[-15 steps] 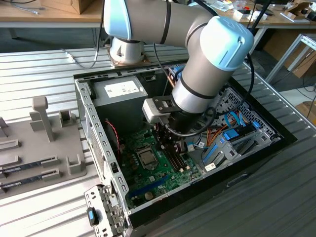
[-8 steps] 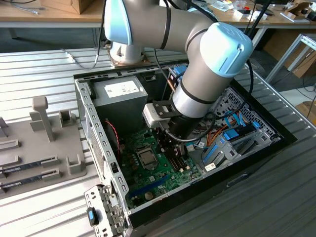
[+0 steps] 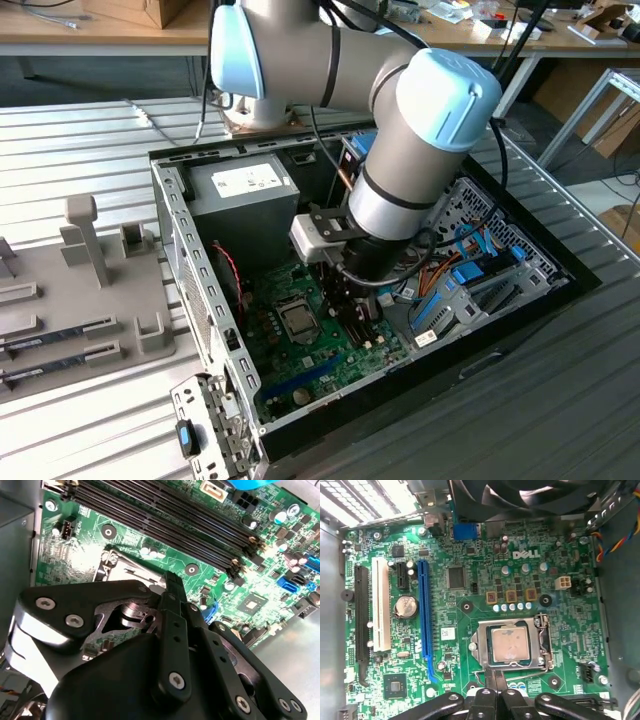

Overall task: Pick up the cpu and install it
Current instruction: 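Install the first cpu locking lever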

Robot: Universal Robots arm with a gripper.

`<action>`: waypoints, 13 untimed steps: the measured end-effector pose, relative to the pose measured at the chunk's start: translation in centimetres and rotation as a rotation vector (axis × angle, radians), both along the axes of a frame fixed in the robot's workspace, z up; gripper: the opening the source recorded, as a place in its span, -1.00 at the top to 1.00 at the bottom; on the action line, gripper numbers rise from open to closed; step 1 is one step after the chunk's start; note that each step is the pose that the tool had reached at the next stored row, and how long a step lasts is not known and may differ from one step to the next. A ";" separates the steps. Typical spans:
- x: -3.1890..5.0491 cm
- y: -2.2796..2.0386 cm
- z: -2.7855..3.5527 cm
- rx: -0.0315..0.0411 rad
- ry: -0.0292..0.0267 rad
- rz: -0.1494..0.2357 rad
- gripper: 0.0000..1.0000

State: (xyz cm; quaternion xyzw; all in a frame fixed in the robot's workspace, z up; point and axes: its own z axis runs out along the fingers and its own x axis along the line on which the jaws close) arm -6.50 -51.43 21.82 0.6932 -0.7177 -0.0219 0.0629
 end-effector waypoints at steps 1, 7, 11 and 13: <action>0.15 0.00 -0.17 -0.0010 -0.0001 0.000 0.79; 0.61 -0.02 -1.53 -0.0097 0.0000 0.000 0.79; 1.14 -0.02 -1.94 -0.0146 -0.0001 0.000 0.79; 1.24 -0.02 -2.04 -0.0177 -0.0001 0.000 0.79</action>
